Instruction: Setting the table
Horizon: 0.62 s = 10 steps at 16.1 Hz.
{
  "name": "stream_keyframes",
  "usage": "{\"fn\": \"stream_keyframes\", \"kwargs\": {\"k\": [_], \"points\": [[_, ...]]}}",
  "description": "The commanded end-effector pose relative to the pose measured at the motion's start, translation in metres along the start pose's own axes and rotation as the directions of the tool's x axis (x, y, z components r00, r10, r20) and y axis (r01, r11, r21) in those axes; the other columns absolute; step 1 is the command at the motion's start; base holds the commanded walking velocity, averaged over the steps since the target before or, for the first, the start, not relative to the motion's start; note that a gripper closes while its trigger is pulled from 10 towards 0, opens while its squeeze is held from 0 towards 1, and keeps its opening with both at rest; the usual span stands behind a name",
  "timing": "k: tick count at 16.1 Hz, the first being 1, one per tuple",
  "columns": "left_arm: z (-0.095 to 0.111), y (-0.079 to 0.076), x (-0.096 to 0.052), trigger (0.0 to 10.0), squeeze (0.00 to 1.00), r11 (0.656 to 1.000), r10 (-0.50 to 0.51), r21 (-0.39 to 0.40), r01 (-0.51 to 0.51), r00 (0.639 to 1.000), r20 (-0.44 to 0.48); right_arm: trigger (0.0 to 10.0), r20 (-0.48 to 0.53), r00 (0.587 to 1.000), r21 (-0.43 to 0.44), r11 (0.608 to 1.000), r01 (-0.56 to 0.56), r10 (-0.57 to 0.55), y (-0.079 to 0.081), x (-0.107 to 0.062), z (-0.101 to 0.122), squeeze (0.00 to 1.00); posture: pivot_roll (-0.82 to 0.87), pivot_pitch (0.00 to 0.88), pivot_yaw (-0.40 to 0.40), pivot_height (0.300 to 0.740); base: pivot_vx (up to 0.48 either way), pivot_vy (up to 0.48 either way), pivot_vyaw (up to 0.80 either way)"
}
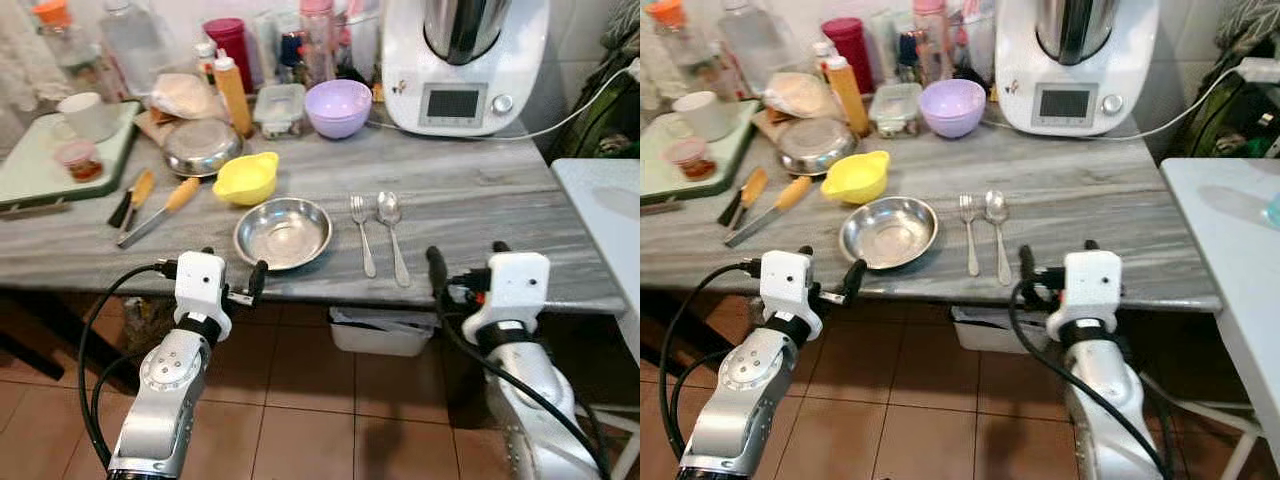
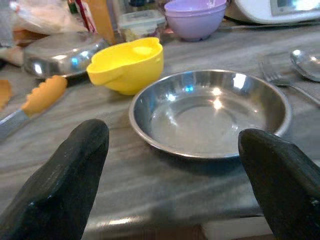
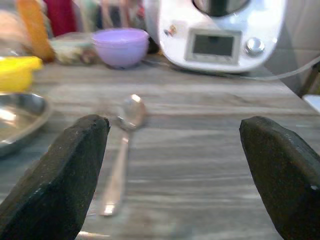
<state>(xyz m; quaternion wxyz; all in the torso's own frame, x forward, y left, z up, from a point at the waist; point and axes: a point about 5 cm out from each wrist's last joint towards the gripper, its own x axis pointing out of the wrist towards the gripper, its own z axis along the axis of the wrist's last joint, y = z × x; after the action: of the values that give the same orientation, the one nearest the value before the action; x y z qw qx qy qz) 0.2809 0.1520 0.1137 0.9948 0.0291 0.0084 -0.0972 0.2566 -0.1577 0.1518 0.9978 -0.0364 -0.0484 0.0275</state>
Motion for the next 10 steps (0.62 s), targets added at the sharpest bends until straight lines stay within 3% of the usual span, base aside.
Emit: {"fn": "stream_keyframes", "kwargs": {"k": [1,5,10], "points": [[-0.0014,0.0027,-0.0005,10.0,0.0,1.0,0.004,-0.001,-0.004,1.0,-0.014,10.0,-0.001,1.0,0.014,1.0,-0.01,0.01,0.003,0.0011,-0.0007,0.0,-0.13,0.056,0.115,0.74,0.0,0.0,0.0],[-0.0021,0.0031,-0.0021,10.0,0.0,1.0,0.005,-0.001,-0.005,1.0,-0.02,10.0,-0.005,0.999,0.016,0.999,-0.033,0.033,0.0052,-0.0005,-0.002,0.0,-0.13,0.058,0.116,0.74,0.0,0.0,0.0],[-0.0031,0.0038,-0.0016,10.0,0.0,1.0,0.0,0.006,0.001,0.999,-0.033,10.0,-0.017,1.0,0.037,0.999,-0.011,0.012,0.0016,0.0005,-0.0045,0.0,-0.13,0.06,0.117,0.74,-0.26,0.0,0.0]]}}
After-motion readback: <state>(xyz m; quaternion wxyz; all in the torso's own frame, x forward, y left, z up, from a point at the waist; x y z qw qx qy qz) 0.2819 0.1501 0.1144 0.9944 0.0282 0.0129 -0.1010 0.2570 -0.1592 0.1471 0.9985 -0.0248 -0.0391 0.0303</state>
